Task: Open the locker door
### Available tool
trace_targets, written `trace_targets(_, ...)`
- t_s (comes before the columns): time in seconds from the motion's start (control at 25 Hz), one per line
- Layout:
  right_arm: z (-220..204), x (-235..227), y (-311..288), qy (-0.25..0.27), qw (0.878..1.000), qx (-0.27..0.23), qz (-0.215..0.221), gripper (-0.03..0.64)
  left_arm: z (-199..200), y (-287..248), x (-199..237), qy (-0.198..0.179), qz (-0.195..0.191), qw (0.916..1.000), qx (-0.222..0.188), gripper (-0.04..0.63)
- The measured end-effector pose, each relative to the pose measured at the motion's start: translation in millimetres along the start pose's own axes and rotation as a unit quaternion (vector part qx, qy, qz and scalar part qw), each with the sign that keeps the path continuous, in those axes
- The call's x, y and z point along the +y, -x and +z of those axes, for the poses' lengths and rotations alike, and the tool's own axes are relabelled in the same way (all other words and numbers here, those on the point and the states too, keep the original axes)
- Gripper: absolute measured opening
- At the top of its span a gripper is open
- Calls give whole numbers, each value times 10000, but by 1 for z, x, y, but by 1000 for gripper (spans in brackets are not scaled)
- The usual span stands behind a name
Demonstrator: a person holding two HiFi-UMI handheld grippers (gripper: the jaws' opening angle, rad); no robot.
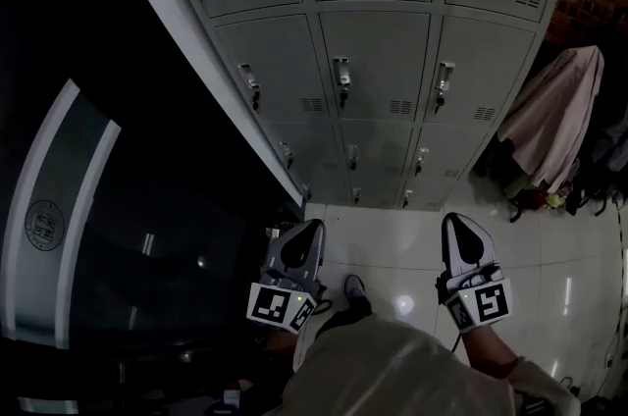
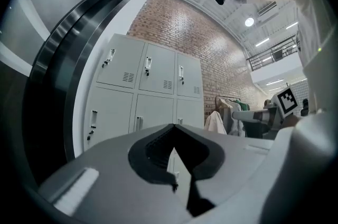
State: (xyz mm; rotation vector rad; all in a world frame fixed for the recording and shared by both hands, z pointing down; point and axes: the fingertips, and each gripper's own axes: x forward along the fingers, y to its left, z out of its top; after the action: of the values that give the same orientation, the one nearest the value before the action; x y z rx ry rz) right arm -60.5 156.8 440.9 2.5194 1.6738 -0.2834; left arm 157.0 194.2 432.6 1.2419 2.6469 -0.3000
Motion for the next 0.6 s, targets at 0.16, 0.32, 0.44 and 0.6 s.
trace_targets(0.16, -24, -17, -67, -8, 9999, 136, 53, 2, -21, -36, 50, -61, 155, 9998, 115, 35)
trace_targets(0.32, -42, -43, -137, -166, 9977, 587, 287, 2, -43, -83, 95, 91, 480, 9978, 453, 35)
trace_targets(0.44, -62, -42, -163, -173, 9958, 811, 396, 2, -65, -97, 115, 126, 578, 9966, 574, 35)
trace_targets(0.6, -99, -36, -186, -300, 9894, 1233, 708, 2, -92, -107, 126, 133, 709, 9953, 645, 35)
